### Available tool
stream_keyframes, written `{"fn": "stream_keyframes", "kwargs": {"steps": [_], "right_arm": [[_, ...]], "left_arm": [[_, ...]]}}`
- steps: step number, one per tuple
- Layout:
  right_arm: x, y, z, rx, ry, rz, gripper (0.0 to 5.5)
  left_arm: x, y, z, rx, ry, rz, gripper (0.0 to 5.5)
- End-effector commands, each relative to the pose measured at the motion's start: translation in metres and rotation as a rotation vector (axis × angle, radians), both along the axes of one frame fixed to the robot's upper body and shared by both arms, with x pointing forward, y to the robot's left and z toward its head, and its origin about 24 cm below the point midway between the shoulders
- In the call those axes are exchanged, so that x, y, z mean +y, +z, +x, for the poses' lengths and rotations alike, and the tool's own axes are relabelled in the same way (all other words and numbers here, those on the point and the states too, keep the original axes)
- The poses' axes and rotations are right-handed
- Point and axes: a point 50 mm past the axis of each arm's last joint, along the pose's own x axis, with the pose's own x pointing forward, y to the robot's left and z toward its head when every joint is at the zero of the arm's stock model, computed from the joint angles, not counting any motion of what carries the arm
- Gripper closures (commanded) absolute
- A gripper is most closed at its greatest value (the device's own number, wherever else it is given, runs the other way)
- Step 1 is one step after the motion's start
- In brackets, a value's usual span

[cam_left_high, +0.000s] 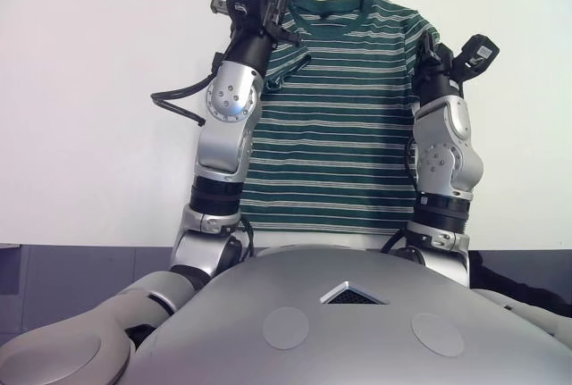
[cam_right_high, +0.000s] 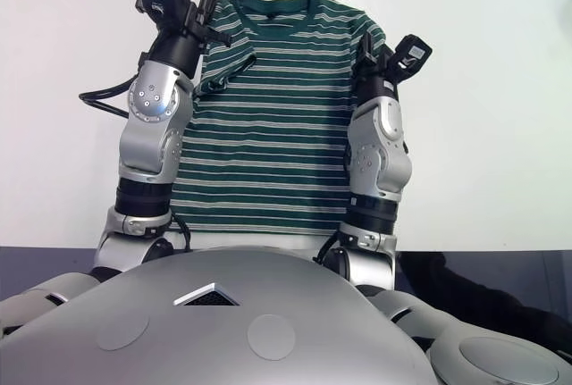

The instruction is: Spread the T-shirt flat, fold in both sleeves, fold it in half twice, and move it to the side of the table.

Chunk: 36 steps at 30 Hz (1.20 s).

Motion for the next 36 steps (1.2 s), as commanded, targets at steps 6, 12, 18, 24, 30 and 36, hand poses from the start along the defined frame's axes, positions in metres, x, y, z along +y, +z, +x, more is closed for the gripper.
{"fn": "stream_keyframes", "kwargs": {"steps": [6,12,18,24,30,36], "right_arm": [[0.004,0.124,0.028,-0.601,-0.001,-0.56,3.28],[0.032,0.077,0.054,-0.476,0.288,-0.736,2.49],[0.045,0.063,0.057,-0.492,0.318,-0.67,2.25],[0.029,0.055,0.05,-0.38,0.227,-0.528,2.99],[0.002,0.038,0.032,-0.179,0.103,-0.447,3.85],[-0.03,-0.01,-0.008,0.171,-0.038,-0.326,3.85]], "left_arm": [[-0.002,0.0,0.002,0.005,-0.002,-0.007,4.21],[-0.007,0.0,0.005,-0.006,0.007,-0.03,4.21],[-0.01,0.002,0.007,-0.027,0.044,-0.059,4.21],[-0.006,0.002,0.009,-0.038,0.064,-0.066,4.21],[-0.006,0.002,0.009,-0.039,0.061,-0.062,4.21],[-0.002,-0.001,0.006,-0.029,0.066,-0.051,4.21]]}}
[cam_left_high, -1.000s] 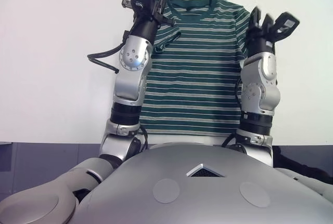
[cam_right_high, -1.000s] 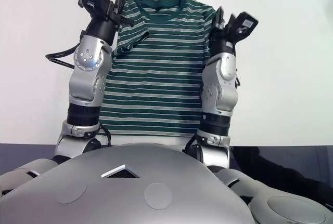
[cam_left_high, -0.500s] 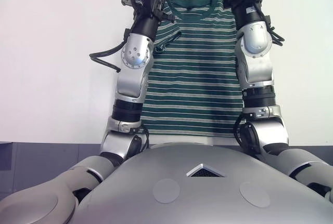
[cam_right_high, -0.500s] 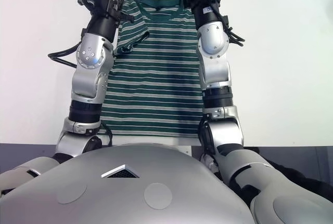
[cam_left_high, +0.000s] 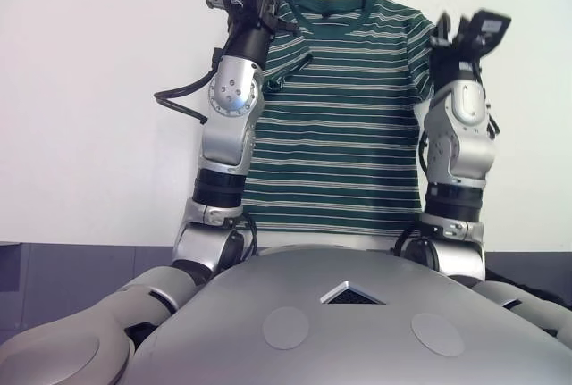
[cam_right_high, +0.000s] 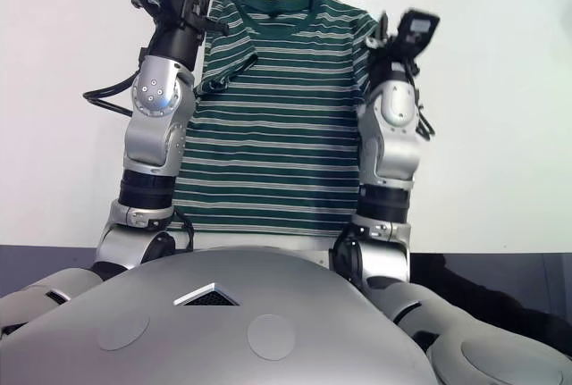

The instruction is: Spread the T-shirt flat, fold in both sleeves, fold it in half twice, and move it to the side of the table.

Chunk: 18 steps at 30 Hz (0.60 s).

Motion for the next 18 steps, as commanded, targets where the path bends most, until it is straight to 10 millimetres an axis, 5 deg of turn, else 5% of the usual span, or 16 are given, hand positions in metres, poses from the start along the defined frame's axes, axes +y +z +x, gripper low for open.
{"fn": "stream_keyframes", "kwargs": {"steps": [1,10,18], "right_arm": [[-0.004,-0.013,-0.01,0.099,-0.067,0.074,3.85],[0.005,-0.023,-0.009,0.165,-0.026,0.175,3.85],[0.007,-0.017,-0.005,0.122,-0.03,0.163,5.43]], "left_arm": [[-0.002,0.0,-0.003,0.004,0.003,-0.023,4.21],[-0.002,0.0,-0.003,0.005,-0.003,-0.017,4.21],[-0.002,-0.001,-0.003,0.008,-0.002,-0.018,4.21]]}}
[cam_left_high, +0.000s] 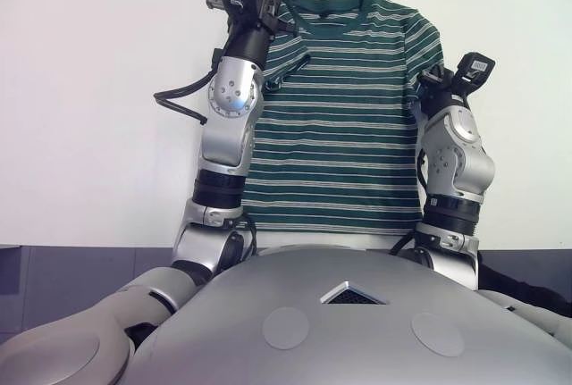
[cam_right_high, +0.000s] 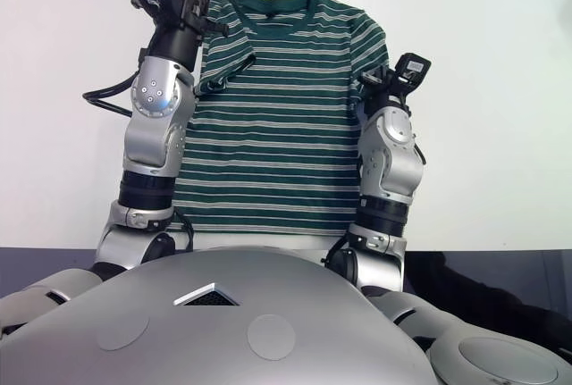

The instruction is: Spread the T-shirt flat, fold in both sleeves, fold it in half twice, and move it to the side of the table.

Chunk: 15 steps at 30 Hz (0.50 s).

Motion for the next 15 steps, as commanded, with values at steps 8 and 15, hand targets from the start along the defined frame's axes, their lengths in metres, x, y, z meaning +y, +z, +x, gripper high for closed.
{"fn": "stream_keyframes", "kwargs": {"steps": [8,15], "right_arm": [[0.028,0.044,0.015,-0.224,0.199,-0.236,5.47],[0.099,0.048,0.006,-0.235,0.841,-0.423,5.47]], "left_arm": [[-0.002,-0.003,-0.002,0.018,0.005,-0.019,4.21],[-0.004,-0.003,0.0,0.02,0.008,-0.025,4.21]]}}
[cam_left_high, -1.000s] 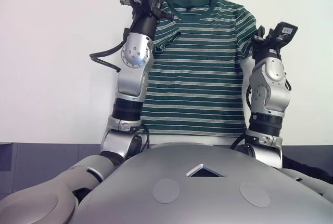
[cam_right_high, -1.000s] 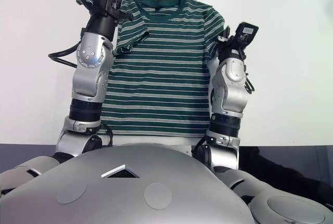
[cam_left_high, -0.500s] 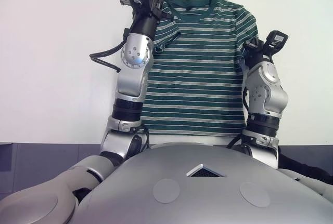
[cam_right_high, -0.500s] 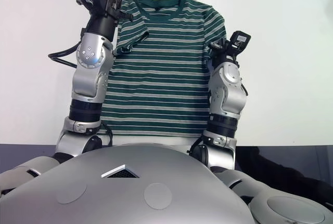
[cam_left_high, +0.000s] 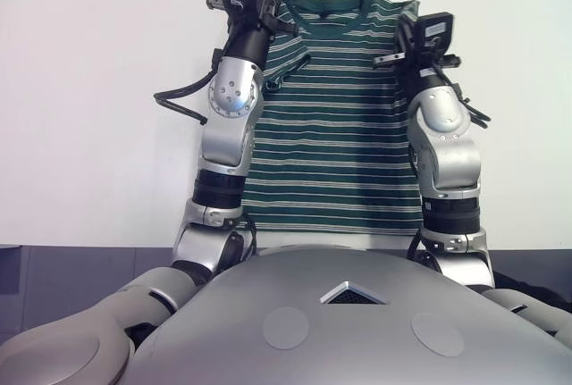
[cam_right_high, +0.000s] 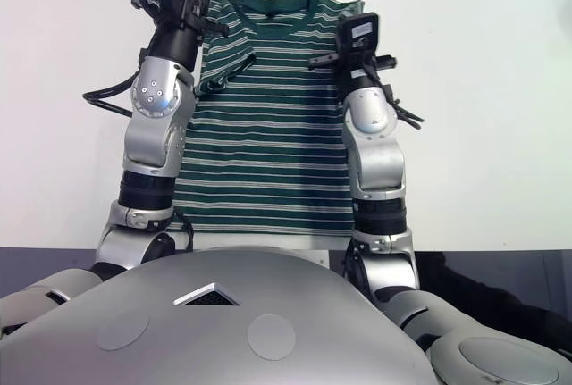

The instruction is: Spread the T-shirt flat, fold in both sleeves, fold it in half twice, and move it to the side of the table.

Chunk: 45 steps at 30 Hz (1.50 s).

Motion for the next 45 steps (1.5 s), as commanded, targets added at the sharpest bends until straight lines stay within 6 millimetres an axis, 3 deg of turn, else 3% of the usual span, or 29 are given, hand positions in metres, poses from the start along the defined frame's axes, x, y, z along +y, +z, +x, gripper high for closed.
{"fn": "stream_keyframes", "kwargs": {"steps": [1,4,10,14,21,27,45], "right_arm": [[0.027,0.0,-0.004,0.032,0.233,-0.108,5.47],[0.025,0.003,0.0,0.013,0.24,-0.123,5.47],[0.036,0.034,-0.003,-0.084,0.388,0.079,4.27],[0.031,0.049,-0.001,-0.138,0.405,0.136,3.6],[-0.011,0.02,0.007,-0.068,0.276,-0.208,3.52],[-0.032,0.0,0.016,0.042,0.289,-0.321,3.52],[-0.027,-0.031,0.003,0.209,0.316,-0.384,3.52]], "left_arm": [[-0.005,-0.002,0.0,0.016,0.003,-0.026,4.21],[-0.005,-0.003,0.0,0.019,0.005,-0.028,4.21],[-0.005,-0.004,-0.001,0.022,0.014,-0.032,4.21],[-0.006,-0.004,0.0,0.02,0.015,-0.035,4.21],[-0.006,-0.006,-0.002,0.023,0.028,-0.04,4.21],[-0.006,-0.006,-0.002,0.023,0.025,-0.04,4.21],[-0.006,-0.007,-0.003,0.024,0.014,-0.029,4.21]]}}
